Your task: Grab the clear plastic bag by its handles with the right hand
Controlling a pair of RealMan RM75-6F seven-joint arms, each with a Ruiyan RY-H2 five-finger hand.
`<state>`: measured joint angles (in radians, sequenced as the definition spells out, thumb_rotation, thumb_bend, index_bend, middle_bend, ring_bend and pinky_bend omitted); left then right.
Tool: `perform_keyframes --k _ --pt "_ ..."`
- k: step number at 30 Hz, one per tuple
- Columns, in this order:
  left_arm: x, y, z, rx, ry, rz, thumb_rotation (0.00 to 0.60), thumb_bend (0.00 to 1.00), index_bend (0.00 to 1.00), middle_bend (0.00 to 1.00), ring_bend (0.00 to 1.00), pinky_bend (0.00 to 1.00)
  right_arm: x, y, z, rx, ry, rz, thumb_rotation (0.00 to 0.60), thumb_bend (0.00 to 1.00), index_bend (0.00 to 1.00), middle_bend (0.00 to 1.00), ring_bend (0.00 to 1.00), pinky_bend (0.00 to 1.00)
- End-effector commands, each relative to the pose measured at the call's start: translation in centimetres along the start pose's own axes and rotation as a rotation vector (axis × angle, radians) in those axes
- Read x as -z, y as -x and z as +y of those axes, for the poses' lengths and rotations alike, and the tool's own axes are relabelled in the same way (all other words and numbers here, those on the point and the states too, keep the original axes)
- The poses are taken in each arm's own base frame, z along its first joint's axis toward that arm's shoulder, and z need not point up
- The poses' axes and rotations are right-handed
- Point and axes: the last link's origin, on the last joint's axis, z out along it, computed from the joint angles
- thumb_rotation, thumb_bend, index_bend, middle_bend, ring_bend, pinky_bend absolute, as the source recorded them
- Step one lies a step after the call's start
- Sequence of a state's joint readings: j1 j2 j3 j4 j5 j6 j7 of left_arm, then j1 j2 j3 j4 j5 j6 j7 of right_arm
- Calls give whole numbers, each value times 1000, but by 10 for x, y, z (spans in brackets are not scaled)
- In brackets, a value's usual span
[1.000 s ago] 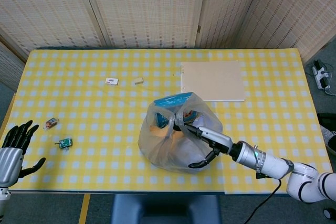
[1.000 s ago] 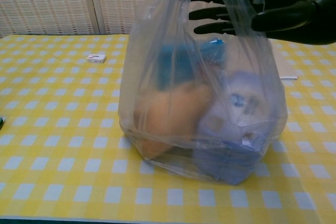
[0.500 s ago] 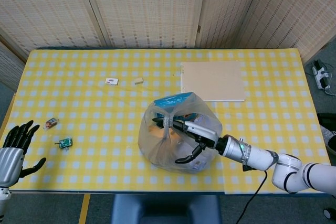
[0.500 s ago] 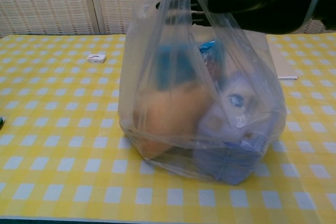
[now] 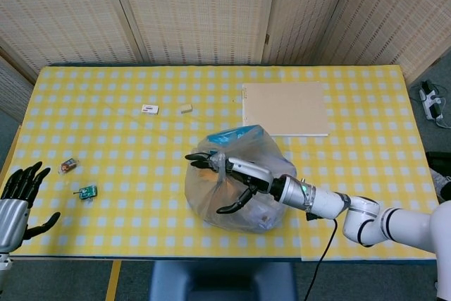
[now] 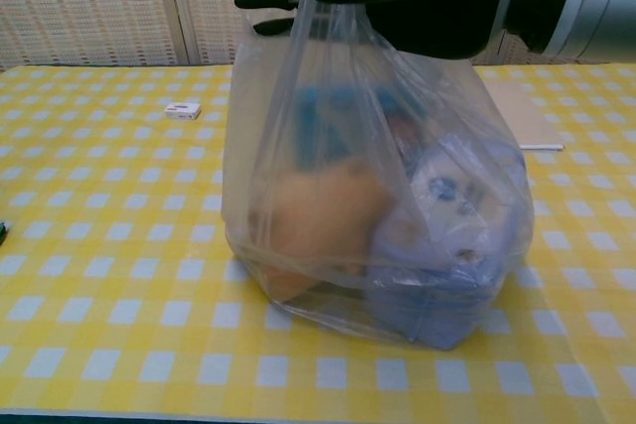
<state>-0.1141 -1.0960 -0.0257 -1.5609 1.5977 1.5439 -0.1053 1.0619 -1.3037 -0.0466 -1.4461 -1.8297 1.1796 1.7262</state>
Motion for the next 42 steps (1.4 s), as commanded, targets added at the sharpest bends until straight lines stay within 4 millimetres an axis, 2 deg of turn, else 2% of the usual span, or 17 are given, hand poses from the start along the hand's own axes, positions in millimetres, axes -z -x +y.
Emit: perform_keyframes --k 1,11,17,22,31,35,37,39,42 --pt "0 1 1 0 2 -2 600 278 0 0 0 0 -7 -1 1 -39 -50 -9 600 239 0 2 46 0" --pt "1 0 1 1 0 2 600 278 0 0 0 0 -27 -6 9 -197 -147 -45 600 239 0 18 59 0" --pt "0 0 0 4 0 -3 600 278 0 0 0 0 -39 -7 2 -278 -183 -73 600 239 0 38 74 0" --pt "0 0 0 5 0 2 600 278 0 0 0 0 -48 -7 -8 -406 -239 -65 600 239 41 110 122 32" --pt "2 -2 1 10 6 4 600 278 0 0 0 0 -53 -10 -28 -557 -324 37 600 239 339 361 357 308" --pt "3 -2 1 12 7 3 600 278 0 0 0 0 -54 -13 -36 -611 -356 135 600 246 538 532 541 470" --pt "3 -3 1 13 6 3 600 278 0 0 0 0 -54 -14 -39 -628 -364 196 600 314 636 634 640 558" --pt "4 -3 2 15 8 1 600 278 0 0 0 0 -53 -15 -43 -641 -361 282 600 423 744 744 746 671" --pt "5 -4 3 16 13 2 600 278 0 0 0 0 -53 -11 -52 -637 -357 326 600 461 786 800 852 788"
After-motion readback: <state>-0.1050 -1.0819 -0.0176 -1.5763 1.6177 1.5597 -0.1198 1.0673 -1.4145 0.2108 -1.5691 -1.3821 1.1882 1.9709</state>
